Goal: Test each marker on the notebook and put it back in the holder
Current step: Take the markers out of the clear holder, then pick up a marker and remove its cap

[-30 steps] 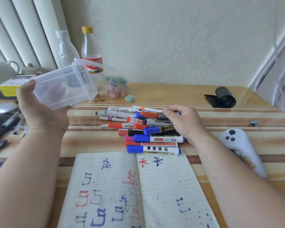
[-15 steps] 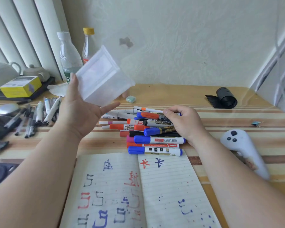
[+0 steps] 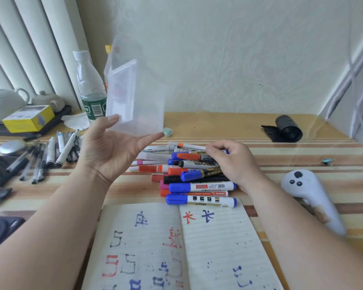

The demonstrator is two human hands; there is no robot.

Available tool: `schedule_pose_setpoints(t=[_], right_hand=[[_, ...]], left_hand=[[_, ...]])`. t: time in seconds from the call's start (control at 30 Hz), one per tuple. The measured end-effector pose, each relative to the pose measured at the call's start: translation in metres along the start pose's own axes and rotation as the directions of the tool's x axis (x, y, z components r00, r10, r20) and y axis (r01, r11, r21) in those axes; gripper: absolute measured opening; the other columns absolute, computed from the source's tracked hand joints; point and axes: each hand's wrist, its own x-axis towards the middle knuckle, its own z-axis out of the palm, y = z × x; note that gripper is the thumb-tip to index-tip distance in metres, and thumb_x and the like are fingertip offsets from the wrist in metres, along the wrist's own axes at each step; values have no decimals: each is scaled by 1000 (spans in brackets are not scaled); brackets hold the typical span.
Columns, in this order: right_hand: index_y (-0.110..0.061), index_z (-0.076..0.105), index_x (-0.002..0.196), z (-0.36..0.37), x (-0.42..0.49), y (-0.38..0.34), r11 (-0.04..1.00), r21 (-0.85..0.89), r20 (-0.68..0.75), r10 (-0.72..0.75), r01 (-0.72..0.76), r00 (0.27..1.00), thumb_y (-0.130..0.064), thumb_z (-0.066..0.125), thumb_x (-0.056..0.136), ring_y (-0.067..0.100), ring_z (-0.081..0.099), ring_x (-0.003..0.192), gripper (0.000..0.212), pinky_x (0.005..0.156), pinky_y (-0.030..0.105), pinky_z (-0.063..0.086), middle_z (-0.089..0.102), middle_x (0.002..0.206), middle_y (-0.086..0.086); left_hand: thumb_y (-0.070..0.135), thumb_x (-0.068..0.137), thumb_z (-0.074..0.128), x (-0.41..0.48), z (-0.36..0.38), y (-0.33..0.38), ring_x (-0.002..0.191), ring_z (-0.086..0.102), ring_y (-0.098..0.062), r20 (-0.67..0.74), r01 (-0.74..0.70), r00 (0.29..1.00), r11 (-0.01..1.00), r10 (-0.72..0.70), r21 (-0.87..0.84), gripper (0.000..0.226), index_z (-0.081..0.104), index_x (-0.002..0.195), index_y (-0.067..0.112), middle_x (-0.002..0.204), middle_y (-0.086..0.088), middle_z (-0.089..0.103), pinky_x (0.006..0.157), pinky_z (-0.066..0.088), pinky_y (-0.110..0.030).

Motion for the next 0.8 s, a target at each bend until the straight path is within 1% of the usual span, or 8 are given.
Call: schedule_pose_setpoints(t=[0.1, 0.17, 0.23, 0.33, 0.43, 0.6, 0.7, 0.8], right_hand=[[-26, 79, 92, -1, -1, 0, 1000, 4, 12, -1, 1, 1000, -27, 72, 92, 4, 66, 103, 6, 92, 25, 48, 75, 101, -13], [-28, 78, 91, -1, -1, -1, 1000, 6, 23, -2, 2, 1000, -28, 72, 93, 2, 65, 104, 6, 91, 23, 48, 74, 101, -15], [-31, 77, 89, -1, -1, -2, 1000, 5, 25, -1, 1, 1000, -28, 71, 93, -1, 64, 102, 7, 88, 20, 46, 74, 99, -17], [-32, 76, 88, -2, -2, -2, 1000, 11, 31, 2, -2, 1000, -29, 71, 94, -3, 63, 101, 8, 84, 18, 45, 73, 98, -18], [-31, 76, 89, -2, -2, -3, 1000, 24, 40, 5, -6, 999, -29, 71, 94, -2, 64, 101, 7, 85, 18, 46, 74, 98, -17], [-27, 78, 94, -3, -1, -3, 1000, 17, 52, 24, -24, 998, -31, 70, 94, -3, 62, 100, 9, 83, 19, 45, 73, 99, -17], [-26, 79, 94, -3, -1, -2, 999, 7, 52, 32, -33, 998, -33, 70, 94, 3, 64, 100, 11, 86, 25, 49, 74, 99, -16], [-26, 78, 97, -3, -2, -3, 999, -10, 57, 42, -42, 997, -36, 69, 94, 6, 65, 101, 13, 89, 30, 50, 73, 101, -15]], left_hand=[[3, 75, 71, -2, 1, 0, 145, 29, -55, 82, 50, 995, 999, -49, -5, 80, 32, 144, -6, 156, -35, 30, 118, 27, -60], [3, 64, 81, -2, -1, -1, 138, 46, -48, 63, 39, 997, 990, -48, 137, 48, 60, 107, -3, 138, -32, 51, 112, 39, -61], [6, 55, 89, -1, 3, -2, 137, 49, -45, 0, 25, 1000, 982, -26, 188, 48, 58, 91, 2, 137, -29, 52, 109, 44, -55], [13, 54, 93, 1, 8, -7, 139, 48, -40, -37, 10, 999, 974, -2, 224, 58, 69, 107, 8, 143, -19, 53, 115, 40, -48], [10, 63, 84, 7, 14, -9, 140, 46, -40, -18, -12, 1000, 947, 19, 321, 79, 58, 138, 10, 151, -22, 47, 118, 34, -52], [-5, 61, 66, 29, 26, -11, 139, 46, -45, -50, -25, 997, 888, 53, 460, 87, 43, 145, 3, 153, -30, 40, 117, 32, -60], [-13, 60, 67, 49, 42, -19, 129, 56, -36, -176, 54, 982, 798, 66, 601, 90, 41, 143, 9, 143, -20, 53, 109, 45, -47], [-25, 73, 61, 76, 57, -29, 117, 58, -29, -294, 126, 951, 741, 100, 659, 81, 42, 138, 20, 129, -8, 55, 114, 41, -46]])
